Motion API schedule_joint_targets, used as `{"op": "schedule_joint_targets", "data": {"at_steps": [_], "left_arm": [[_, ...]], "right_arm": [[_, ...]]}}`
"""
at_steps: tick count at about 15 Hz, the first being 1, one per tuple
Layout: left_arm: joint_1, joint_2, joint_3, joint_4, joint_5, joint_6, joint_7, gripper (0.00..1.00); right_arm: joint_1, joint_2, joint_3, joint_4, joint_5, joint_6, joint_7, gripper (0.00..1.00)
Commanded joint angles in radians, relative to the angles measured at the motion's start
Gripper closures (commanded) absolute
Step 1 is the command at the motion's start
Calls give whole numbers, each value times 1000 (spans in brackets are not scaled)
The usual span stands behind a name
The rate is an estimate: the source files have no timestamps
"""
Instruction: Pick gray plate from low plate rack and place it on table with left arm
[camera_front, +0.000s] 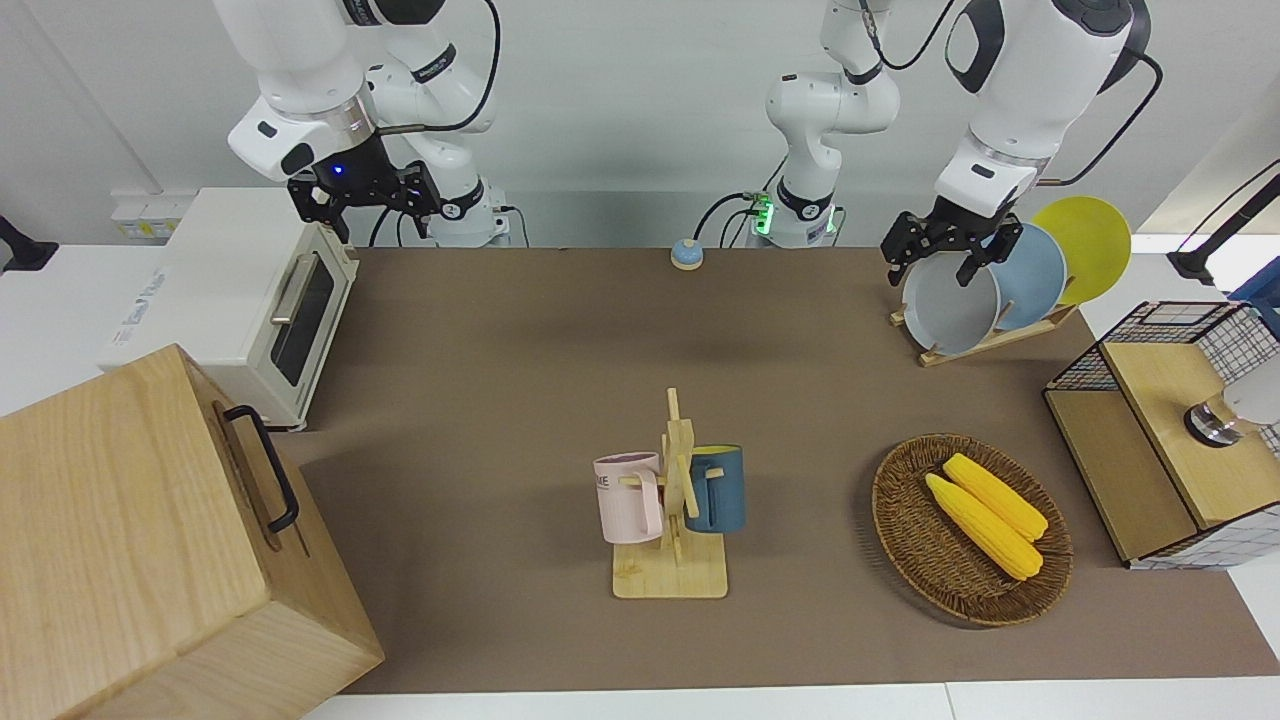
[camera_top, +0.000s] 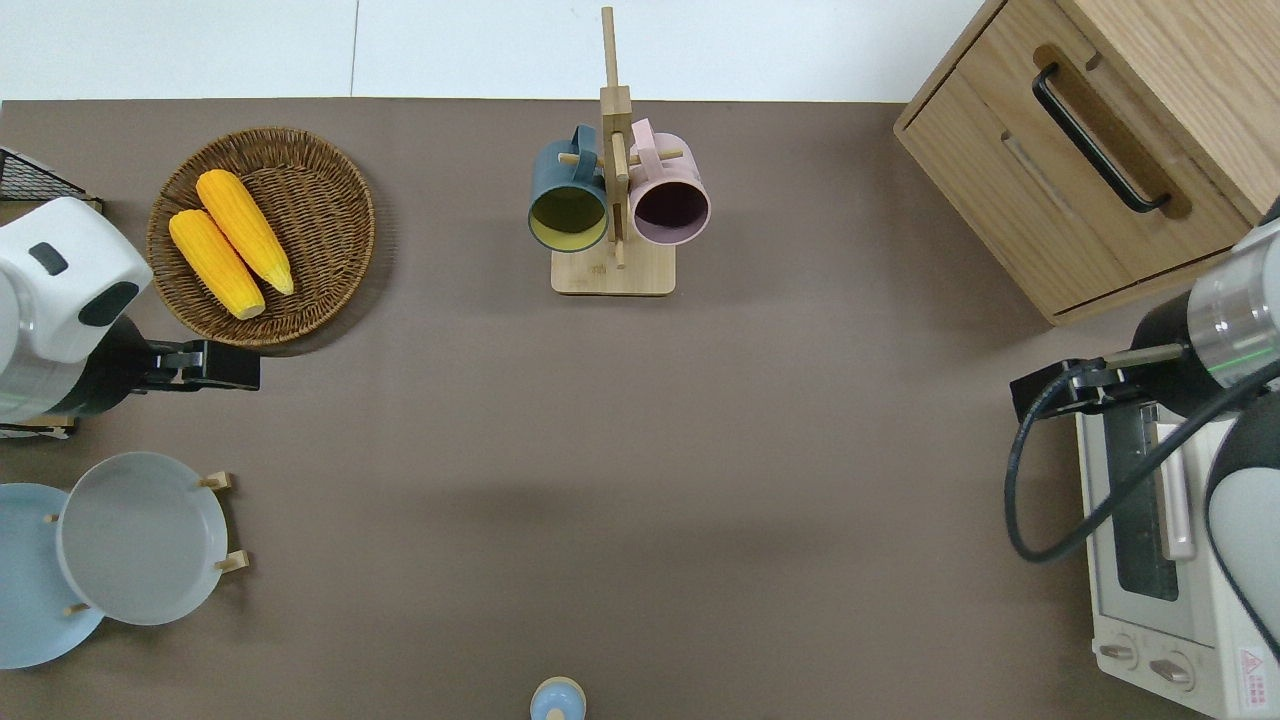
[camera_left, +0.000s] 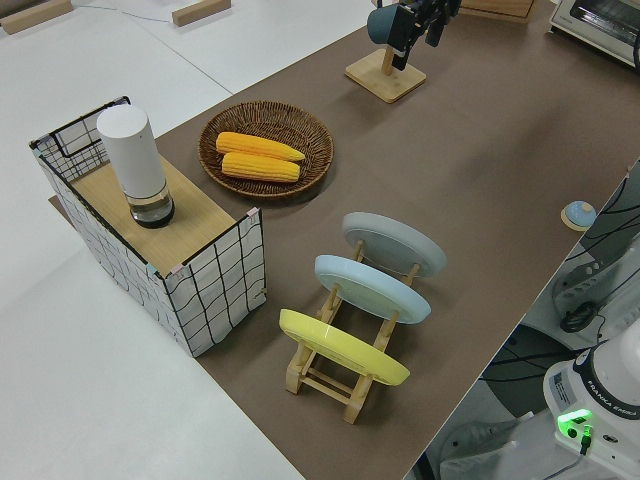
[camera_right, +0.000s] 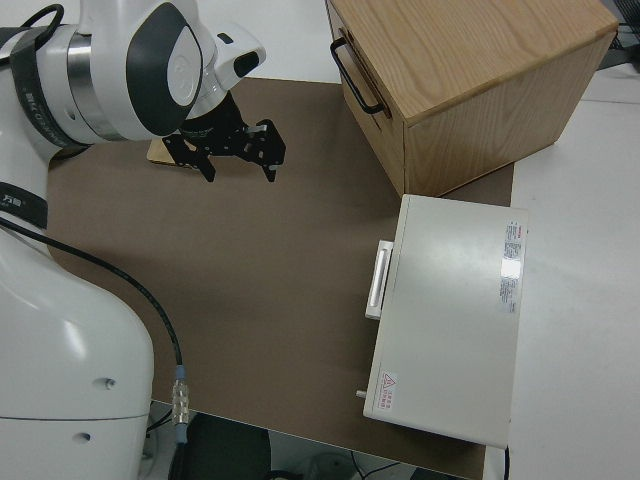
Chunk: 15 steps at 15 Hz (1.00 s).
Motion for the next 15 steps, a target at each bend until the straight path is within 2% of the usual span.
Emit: {"op": "schedule_joint_targets", "data": {"at_steps": [1,9,12,15], "left_arm": [[9,-5,10,14,11,-37,-2,5],[12,-4,11,11,32,-45,-2,5],[11,-8,11,0,95,-63,-2,5],[28,-51,19,-64,176,-82,7,5]], "right_arm": [[-23,-2,21,7,-6,-11,12,17],[-23,-2,21,7,-5,-12,12,17],[-23,-2,20,6,-5,-11,12,17],[-23,-2,20,7,-5,-11,12,17]]}}
